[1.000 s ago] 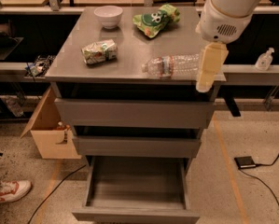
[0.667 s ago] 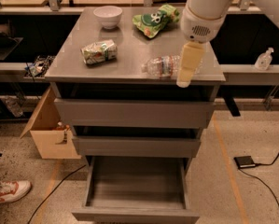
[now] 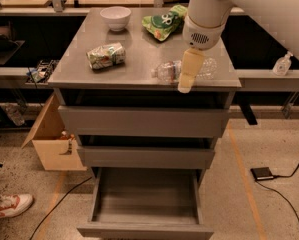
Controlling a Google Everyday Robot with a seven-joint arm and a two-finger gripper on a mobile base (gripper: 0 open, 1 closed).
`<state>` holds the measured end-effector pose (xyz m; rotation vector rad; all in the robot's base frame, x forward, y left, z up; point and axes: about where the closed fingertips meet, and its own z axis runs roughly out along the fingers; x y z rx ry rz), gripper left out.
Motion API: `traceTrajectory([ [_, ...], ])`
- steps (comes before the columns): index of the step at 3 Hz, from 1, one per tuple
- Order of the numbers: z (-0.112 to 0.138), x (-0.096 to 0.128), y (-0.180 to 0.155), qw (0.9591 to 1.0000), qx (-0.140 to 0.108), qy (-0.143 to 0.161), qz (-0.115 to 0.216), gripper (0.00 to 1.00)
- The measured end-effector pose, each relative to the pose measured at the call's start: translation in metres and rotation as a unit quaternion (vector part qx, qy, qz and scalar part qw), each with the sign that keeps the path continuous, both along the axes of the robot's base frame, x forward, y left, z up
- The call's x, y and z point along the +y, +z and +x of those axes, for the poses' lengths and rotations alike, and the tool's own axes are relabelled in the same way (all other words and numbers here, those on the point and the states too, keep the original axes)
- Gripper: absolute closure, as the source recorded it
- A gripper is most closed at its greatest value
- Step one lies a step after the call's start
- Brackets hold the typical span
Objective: Place water bottle into bottom drawer
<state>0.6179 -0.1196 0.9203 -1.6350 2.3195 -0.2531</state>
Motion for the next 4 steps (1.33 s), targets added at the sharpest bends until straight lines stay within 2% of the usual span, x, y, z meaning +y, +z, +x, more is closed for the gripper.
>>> traceTrajectory([
  [2,0.019,0.006,-0.032,0.9983,-0.008,0.058,0.005,0.0],
  [3,0.028,0.008,-0.047,0.9961,-0.003,0.087,0.011,0.0],
  [4,0.036,0.009,-0.062,0.9937,0.014,0.11,0.016,0.0],
])
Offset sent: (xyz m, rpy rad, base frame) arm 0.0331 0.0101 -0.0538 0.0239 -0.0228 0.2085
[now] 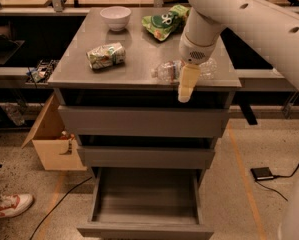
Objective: Place water bottle into bottom drawer
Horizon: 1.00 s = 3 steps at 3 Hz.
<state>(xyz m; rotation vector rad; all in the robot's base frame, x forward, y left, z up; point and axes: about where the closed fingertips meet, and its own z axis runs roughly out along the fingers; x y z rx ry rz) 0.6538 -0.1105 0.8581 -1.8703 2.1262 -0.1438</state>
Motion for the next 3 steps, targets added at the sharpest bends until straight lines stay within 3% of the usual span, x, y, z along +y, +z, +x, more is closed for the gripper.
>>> traceTrajectory([
  [1,0.004,0.002,-0.009,0.9999,0.013,0.01,0.003,0.0],
  [3,0.008,0.001,-0.02,0.9992,0.034,0.016,0.014,0.41],
])
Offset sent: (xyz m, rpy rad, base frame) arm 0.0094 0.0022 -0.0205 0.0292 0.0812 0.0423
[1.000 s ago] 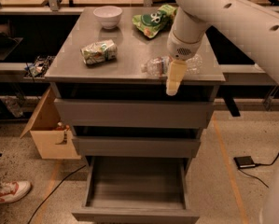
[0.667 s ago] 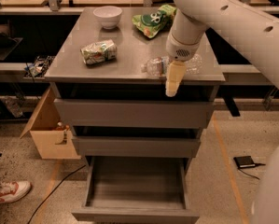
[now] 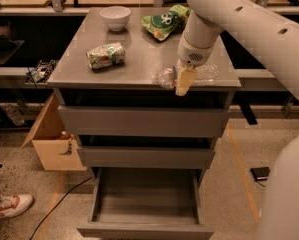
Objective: Place water bottle into bottom drawer
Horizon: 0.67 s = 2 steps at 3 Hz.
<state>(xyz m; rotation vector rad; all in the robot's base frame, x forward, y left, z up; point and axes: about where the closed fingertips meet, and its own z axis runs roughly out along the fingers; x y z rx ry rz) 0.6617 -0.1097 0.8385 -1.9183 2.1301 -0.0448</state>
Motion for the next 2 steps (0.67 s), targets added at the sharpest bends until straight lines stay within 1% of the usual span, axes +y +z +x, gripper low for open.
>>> traceTrajectory([
  [1,-0.001,-0.002,0.0,1.0,0.004,-0.002,0.004,0.65],
  [2,-0.008,-0.003,0.012,1.0,-0.004,-0.002,0.004,0.87],
])
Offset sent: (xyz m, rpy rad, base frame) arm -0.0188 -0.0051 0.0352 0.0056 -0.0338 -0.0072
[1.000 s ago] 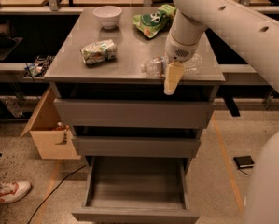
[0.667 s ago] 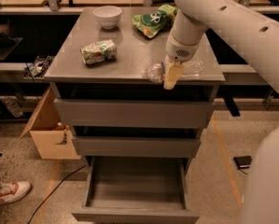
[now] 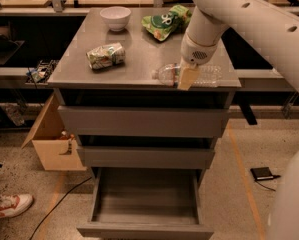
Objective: Place water bottle into bottom drawer
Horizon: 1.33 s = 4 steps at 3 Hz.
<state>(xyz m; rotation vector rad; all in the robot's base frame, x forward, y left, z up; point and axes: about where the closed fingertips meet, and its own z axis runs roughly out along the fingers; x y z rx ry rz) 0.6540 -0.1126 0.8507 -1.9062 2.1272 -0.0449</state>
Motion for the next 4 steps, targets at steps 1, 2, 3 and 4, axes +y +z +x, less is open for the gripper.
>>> traceTrajectory([
  [1,-0.024,0.002,0.026,0.9998,-0.016,-0.007,0.009,1.0],
  [2,-0.024,0.002,0.026,0.9998,-0.016,-0.007,0.009,1.0],
  [3,-0.04,0.003,0.011,1.0,-0.005,-0.002,0.008,1.0],
  [4,-0.075,0.005,-0.02,0.9997,0.012,0.003,0.023,1.0],
])
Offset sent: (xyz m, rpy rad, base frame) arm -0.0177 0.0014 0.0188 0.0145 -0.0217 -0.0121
